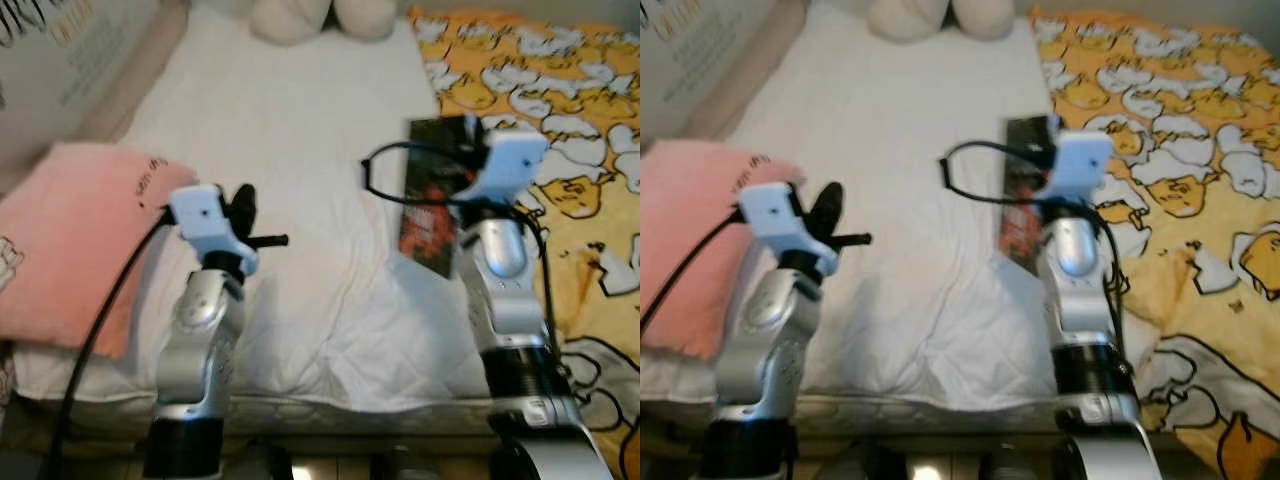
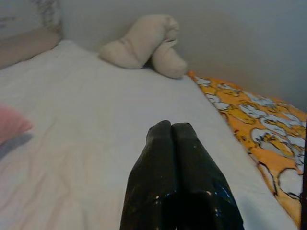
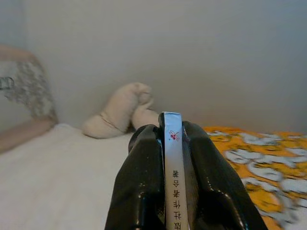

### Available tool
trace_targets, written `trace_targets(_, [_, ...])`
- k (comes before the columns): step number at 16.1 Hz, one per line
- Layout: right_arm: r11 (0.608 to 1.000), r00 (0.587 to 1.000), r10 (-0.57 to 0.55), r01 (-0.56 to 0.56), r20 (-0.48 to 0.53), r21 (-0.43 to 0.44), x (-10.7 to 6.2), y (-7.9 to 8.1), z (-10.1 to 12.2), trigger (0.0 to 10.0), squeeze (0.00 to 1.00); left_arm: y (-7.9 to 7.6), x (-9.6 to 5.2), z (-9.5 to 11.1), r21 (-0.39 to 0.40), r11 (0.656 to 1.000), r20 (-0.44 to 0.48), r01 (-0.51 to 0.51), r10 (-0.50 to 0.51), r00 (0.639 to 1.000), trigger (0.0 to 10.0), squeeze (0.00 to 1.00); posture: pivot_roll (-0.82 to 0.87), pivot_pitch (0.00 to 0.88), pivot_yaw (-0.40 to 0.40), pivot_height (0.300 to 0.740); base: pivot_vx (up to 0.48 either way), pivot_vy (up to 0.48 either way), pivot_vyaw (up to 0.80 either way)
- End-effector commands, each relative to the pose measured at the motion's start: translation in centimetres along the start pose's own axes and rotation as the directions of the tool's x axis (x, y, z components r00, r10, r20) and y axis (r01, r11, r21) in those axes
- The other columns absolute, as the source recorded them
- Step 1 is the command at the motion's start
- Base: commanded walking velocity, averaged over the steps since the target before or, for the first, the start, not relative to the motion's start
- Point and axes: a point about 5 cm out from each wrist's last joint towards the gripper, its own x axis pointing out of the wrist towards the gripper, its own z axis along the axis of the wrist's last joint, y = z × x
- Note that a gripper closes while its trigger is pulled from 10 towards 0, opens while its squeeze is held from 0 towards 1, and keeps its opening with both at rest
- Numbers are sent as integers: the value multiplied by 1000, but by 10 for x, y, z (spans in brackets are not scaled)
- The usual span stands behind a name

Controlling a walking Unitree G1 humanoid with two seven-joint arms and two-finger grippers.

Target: Clean up the room

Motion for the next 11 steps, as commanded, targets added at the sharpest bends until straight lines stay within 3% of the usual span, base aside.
trace_targets(1, [999, 999, -24, 25, 22, -32, -4, -8, 5, 0, 0, -3, 3, 6, 44, 999, 30, 29, -30, 999, 10000, 0, -92, 0, 50, 740, 0, 0, 0])
trace_targets(3, [997, 1000, -28, 27, -12, -79, -21, -16, -3, 0, 0, -3, 3, 7, 96, 995, 38, 20, -24, 999, 10000, 0, -105, 0, 56, 740, 0, 371, 0])
trace_targets(5, [994, 998, -14, 6, -65, -112, -40, -20, -13, 0, 0, 6, 3, 1, 128, 991, 15, -48, 46, 999, 10000, 0, -114, 0, 57, 740, 0, 465, 0])
trace_targets(7, [991, 992, -5, -12, -128, -137, -61, -25, -25, 0, 0, 29, -2, -20, 168, 977, -58, -131, 143, 988, 10000, 0, -133, 0, 62, 740, 0, 442, 0])
trace_targets(9, [990, 991, -1, -18, -134, -140, -61, -25, -26, 0, 0, 33, -2, -25, 168, 974, -83, -149, 165, 983, 10000, 0, -133, 0, 61, 740, 0, 442, 0])
trace_targets(11, [989, 992, 24, -42, -127, -140, -57, -22, -24, 0, 0, 26, -1, -23, 184, 973, -59, -138, 151, 987, 10000, 0, -134, 0, 56, 740, 0, 454, 0])
